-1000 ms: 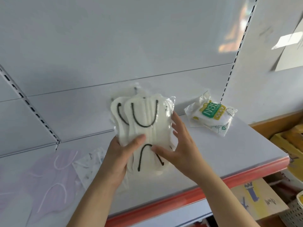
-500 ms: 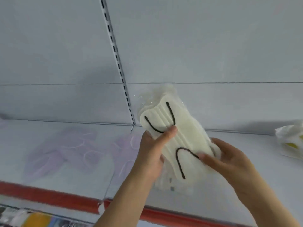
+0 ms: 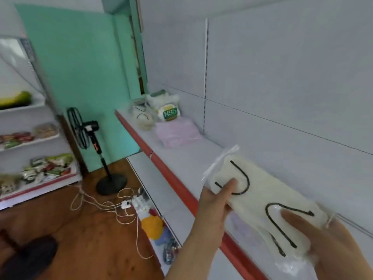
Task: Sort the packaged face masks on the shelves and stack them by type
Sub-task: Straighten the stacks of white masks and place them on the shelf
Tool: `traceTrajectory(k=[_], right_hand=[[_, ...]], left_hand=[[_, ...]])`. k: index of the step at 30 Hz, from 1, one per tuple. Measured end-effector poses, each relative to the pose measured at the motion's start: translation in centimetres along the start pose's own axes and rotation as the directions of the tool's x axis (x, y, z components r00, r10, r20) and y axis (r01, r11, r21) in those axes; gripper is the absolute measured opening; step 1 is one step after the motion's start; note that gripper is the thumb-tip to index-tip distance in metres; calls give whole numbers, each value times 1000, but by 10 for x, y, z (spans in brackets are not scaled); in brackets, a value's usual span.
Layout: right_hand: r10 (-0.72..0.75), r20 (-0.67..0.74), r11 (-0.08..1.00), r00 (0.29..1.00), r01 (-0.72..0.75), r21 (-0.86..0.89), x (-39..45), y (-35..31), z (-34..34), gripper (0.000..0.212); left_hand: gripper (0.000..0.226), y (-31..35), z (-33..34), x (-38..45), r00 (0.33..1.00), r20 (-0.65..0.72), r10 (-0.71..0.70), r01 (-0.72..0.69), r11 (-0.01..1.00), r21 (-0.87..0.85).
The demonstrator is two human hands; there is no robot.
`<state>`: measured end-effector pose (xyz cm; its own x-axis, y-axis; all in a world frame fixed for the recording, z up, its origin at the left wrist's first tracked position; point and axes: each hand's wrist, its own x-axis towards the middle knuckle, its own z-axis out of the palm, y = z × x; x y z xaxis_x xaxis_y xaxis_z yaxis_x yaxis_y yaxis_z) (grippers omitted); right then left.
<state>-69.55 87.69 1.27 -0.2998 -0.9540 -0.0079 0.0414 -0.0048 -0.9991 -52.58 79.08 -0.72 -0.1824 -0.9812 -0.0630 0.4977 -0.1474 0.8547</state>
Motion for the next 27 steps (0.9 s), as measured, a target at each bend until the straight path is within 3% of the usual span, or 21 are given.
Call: traceTrajectory(k=[3, 6, 7, 10, 14, 17, 19, 21, 25, 27], right_hand=[[47, 63, 992, 997, -39, -123, 43, 11, 85, 78], [155, 251, 984, 956, -126, -128, 91, 33, 162, 113], [168, 295, 982, 941, -132, -138, 108, 38, 186, 109], [166, 446, 982, 879, -190, 9, 149, 38, 254, 61], [246, 550, 923, 798, -365, 117, 200, 48, 337, 50], [326, 527, 905, 785, -421, 67, 248, 48, 396, 40], [384, 506, 892, 772, -452, 12, 285, 54, 424, 31], [429, 466, 876, 774, -481, -9, 320, 61, 439, 25], [430, 339, 889, 837, -459, 5, 372, 76, 426, 27], [404, 267, 913, 875, -403, -60, 382, 83, 417, 24]], left_hand=[[42, 47, -70, 37, 995, -74, 61, -55, 995, 84], [42, 82, -134, 75, 998, -60, 2, 6, 991, 130], [39, 94, -156, 90, 997, -66, -26, 34, 992, 123], [31, 126, -215, 132, 981, -162, -104, 120, 988, 92], [33, 161, -276, 189, 930, -361, -75, 123, 986, 112], [45, 185, -314, 247, 857, -515, 12, 108, 973, 204], [53, 198, -328, 287, 811, -585, 4, 180, 950, 255], [51, 200, -333, 323, 816, -577, -35, 253, 919, 303], [42, 185, -325, 371, 905, -425, 15, 234, 817, 527], [35, 183, -322, 384, 932, -362, -28, 239, 798, 554]])
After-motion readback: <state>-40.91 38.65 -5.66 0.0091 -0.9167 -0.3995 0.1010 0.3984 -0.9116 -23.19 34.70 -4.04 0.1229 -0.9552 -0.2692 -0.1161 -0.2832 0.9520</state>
